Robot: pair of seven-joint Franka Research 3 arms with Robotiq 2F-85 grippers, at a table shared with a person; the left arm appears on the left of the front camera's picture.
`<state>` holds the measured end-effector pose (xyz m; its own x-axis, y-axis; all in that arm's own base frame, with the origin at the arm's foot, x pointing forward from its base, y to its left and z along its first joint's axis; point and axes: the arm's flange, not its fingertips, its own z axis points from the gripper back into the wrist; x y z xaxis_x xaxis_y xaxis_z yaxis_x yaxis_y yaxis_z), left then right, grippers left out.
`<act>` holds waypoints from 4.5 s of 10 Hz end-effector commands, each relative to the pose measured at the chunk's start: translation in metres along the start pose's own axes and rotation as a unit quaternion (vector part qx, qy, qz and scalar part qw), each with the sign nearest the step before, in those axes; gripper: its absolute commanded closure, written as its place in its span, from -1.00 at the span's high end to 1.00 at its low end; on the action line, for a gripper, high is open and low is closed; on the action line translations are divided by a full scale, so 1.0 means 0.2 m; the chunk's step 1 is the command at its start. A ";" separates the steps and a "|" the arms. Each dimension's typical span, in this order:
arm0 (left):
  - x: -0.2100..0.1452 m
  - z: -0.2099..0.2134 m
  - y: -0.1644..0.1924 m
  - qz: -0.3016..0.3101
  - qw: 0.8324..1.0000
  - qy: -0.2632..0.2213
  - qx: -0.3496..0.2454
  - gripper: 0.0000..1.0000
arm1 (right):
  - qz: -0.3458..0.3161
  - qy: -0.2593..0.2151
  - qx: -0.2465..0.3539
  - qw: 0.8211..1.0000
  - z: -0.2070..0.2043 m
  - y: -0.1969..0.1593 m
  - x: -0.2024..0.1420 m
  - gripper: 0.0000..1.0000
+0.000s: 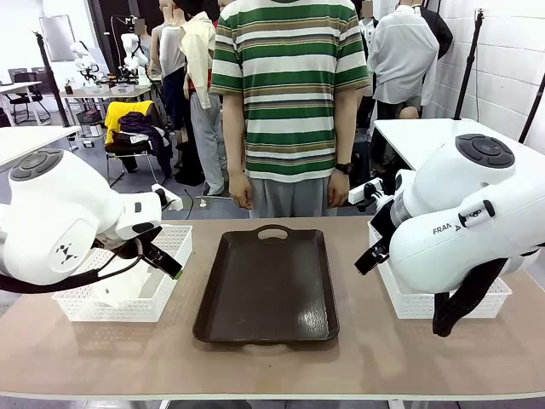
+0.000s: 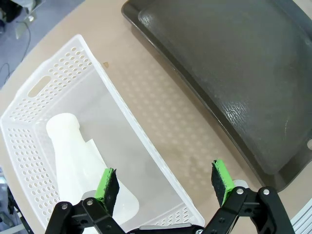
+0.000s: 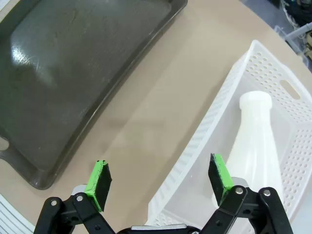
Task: Prepare the laboratory tools.
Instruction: Pick up the Big flask that the person points to.
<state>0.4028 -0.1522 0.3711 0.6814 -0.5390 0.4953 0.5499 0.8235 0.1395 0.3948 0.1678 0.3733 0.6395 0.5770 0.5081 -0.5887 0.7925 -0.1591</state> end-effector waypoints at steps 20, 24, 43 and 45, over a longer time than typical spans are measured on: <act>-0.20 0.80 0.37 0.062 0.969 -0.115 -0.211 1.00 | -0.119 -0.103 0.153 0.976 0.85 -0.60 -0.43 1.00; -0.22 0.78 0.39 0.070 0.967 -0.120 -0.215 1.00 | -0.121 -0.094 0.162 0.975 0.79 -0.63 -0.41 1.00; -0.15 0.81 0.41 0.064 0.967 -0.121 -0.215 1.00 | -0.121 -0.089 0.160 0.976 0.81 -0.67 -0.35 1.00; -0.15 0.81 0.41 0.064 0.967 -0.121 -0.215 1.00 | -0.121 -0.089 0.160 0.976 0.81 -0.67 -0.35 1.00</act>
<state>0.3488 -0.0407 0.5083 0.6544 -0.3400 0.6754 0.6482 0.7121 -0.2696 0.3477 -0.0124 0.4987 0.6913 0.3168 0.6494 -0.5764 0.7838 0.2311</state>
